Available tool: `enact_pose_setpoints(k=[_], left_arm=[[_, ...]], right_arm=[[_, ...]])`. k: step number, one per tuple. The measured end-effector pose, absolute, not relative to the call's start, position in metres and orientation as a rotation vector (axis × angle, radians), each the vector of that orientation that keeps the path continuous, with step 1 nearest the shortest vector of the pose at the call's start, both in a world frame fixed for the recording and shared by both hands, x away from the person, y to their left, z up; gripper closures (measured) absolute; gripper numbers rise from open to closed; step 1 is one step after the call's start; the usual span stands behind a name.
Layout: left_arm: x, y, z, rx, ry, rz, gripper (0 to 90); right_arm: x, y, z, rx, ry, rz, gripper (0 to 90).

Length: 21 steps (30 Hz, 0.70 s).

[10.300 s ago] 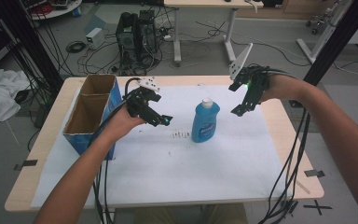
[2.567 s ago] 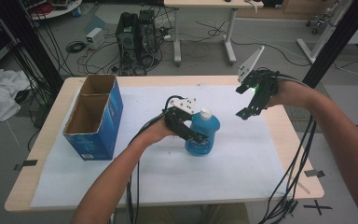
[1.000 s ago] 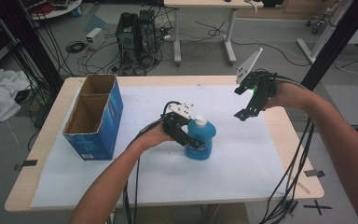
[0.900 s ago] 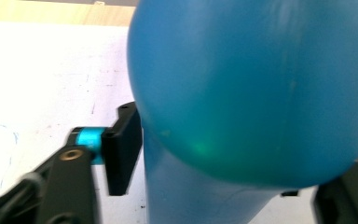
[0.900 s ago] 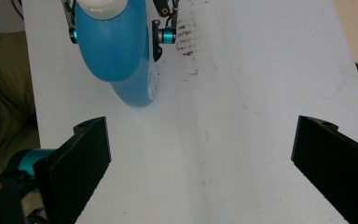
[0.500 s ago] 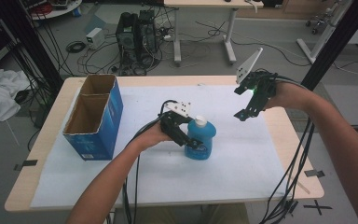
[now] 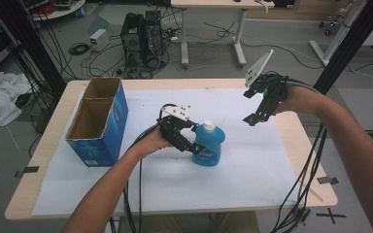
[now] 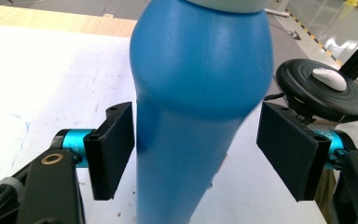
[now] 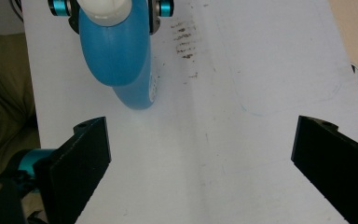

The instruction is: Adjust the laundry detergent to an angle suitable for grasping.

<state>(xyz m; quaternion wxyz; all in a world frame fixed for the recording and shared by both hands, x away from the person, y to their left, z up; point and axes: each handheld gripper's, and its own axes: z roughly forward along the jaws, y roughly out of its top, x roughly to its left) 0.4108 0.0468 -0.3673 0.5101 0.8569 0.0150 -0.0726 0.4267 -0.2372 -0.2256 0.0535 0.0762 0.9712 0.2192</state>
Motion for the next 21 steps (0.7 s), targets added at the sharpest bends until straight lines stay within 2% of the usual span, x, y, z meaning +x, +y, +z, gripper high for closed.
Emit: enact_pose_setpoints(k=[1,3,14,21], left_arm=[[0.410,0.048,-0.367,2.060,0.043,-0.179,27.4],[0.409,0.052,-0.366,2.043,0.050,-0.182,19.6],[0.405,0.068,-0.356,2.049,0.074,-0.122,19.6],[0.402,0.076,-0.352,2.042,0.158,-0.067,19.6]], right_arm=[[0.427,-0.237,-0.226,0.227,2.951,0.666,3.5],[0.427,-0.238,-0.226,0.233,2.948,0.672,3.5],[0.427,-0.235,-0.226,0.240,2.949,0.661,3.5],[0.427,-0.235,-0.225,0.243,2.947,0.648,3.5]])
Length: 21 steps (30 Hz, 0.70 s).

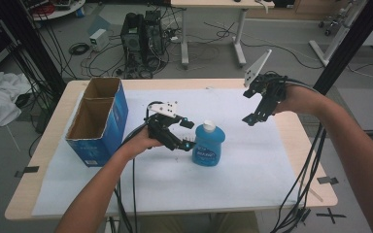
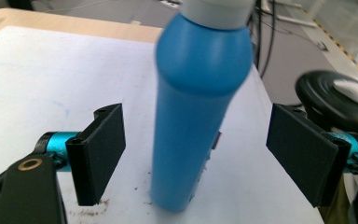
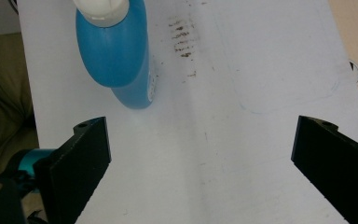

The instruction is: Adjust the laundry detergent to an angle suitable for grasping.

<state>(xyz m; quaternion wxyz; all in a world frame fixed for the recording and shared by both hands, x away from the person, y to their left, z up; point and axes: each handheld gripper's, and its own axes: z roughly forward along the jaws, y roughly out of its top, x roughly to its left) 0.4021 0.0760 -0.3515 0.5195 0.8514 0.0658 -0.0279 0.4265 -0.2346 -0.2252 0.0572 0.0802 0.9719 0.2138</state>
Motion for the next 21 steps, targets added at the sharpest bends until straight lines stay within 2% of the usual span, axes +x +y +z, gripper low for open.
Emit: enact_pose_setpoints(k=[9,10,13,16,17,19,21], left_arm=[[0.396,0.085,-0.344,2.040,0.180,-0.042,19.6],[0.398,0.086,-0.343,2.073,0.152,-0.001,19.6],[0.397,0.086,-0.344,2.071,0.189,-0.012,19.6],[0.400,0.089,-0.342,2.085,0.188,0.033,19.5],[0.401,0.089,-0.341,2.088,0.189,0.033,18.9],[0.403,0.091,-0.340,2.097,0.209,0.040,9.5],[0.404,0.093,-0.338,2.104,0.221,0.038,9.5]], right_arm=[[0.426,-0.235,-0.225,0.249,2.946,0.650,3.5],[0.426,-0.234,-0.225,0.244,2.947,0.652,3.5],[0.425,-0.233,-0.225,0.241,2.946,0.652,3.5],[0.425,-0.232,-0.225,0.235,2.947,0.651,3.5],[0.425,-0.233,-0.225,0.234,2.948,0.645,3.5],[0.424,-0.233,-0.225,0.238,2.946,0.649,3.5],[0.424,-0.234,-0.225,0.245,2.944,0.650,3.5]])
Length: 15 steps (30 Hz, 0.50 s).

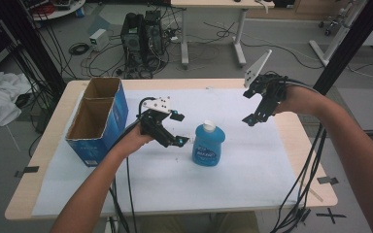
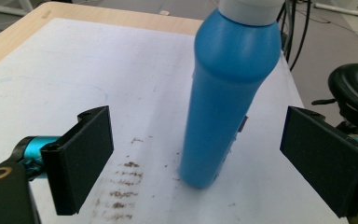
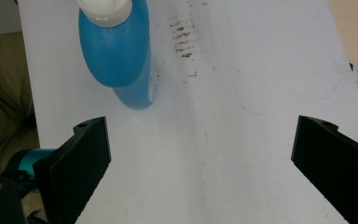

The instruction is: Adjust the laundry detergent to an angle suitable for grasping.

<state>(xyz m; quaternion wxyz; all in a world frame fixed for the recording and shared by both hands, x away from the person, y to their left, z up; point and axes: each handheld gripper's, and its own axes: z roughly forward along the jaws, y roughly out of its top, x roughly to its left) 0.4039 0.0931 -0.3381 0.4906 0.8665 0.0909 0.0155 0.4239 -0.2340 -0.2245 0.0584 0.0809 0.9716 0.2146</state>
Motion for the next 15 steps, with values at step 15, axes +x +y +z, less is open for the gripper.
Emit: enact_pose_setpoints(k=[15], left_arm=[[0.415,0.108,-0.316,2.149,0.307,0.127,9.5]], right_arm=[[0.426,-0.235,-0.224,0.227,2.940,0.673,3.5]])
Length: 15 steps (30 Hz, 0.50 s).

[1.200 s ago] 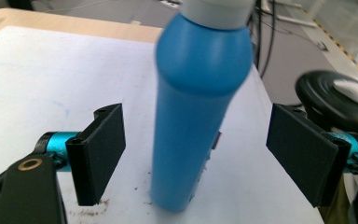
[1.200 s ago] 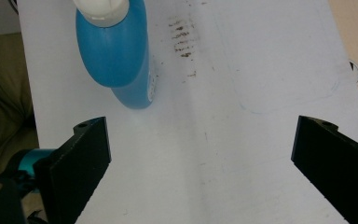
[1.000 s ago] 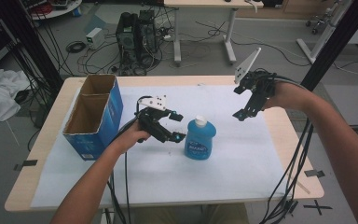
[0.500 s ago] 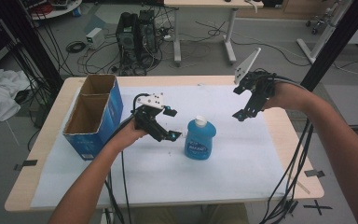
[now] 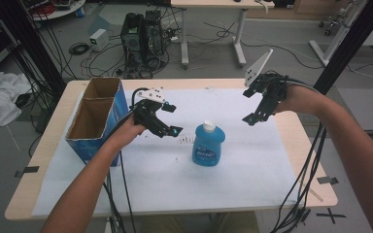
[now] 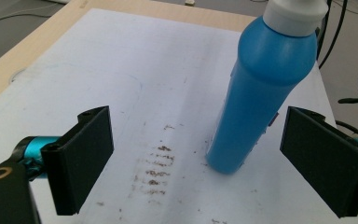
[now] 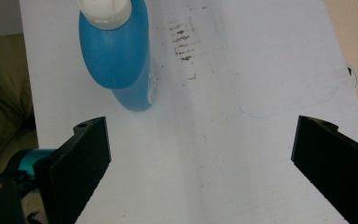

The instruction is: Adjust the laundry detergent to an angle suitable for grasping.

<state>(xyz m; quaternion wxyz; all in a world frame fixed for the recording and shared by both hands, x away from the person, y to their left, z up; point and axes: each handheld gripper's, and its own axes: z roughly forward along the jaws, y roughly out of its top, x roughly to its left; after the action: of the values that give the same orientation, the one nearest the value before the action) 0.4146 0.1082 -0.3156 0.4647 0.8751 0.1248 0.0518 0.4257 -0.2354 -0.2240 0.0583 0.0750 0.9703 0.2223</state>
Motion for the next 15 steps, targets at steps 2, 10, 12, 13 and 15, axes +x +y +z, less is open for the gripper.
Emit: enact_pose_setpoints(k=[2,10,12,13,15], left_arm=[[0.415,0.110,-0.312,2.153,0.313,0.139,9.5],[0.420,0.113,-0.300,2.197,0.334,0.184,9.5],[0.422,0.112,-0.297,2.205,0.356,0.189,9.5],[0.424,0.113,-0.295,2.222,0.350,0.204,9.5],[0.426,0.114,-0.292,2.231,0.392,0.206,9.5]], right_arm=[[0.426,-0.235,-0.224,0.224,2.940,0.677,3.5],[0.429,-0.236,-0.224,0.201,2.939,0.687,3.6],[0.429,-0.236,-0.224,0.203,2.939,0.687,3.5],[0.430,-0.236,-0.224,0.205,2.942,0.688,3.5],[0.430,-0.236,-0.225,0.202,2.942,0.692,3.5]])
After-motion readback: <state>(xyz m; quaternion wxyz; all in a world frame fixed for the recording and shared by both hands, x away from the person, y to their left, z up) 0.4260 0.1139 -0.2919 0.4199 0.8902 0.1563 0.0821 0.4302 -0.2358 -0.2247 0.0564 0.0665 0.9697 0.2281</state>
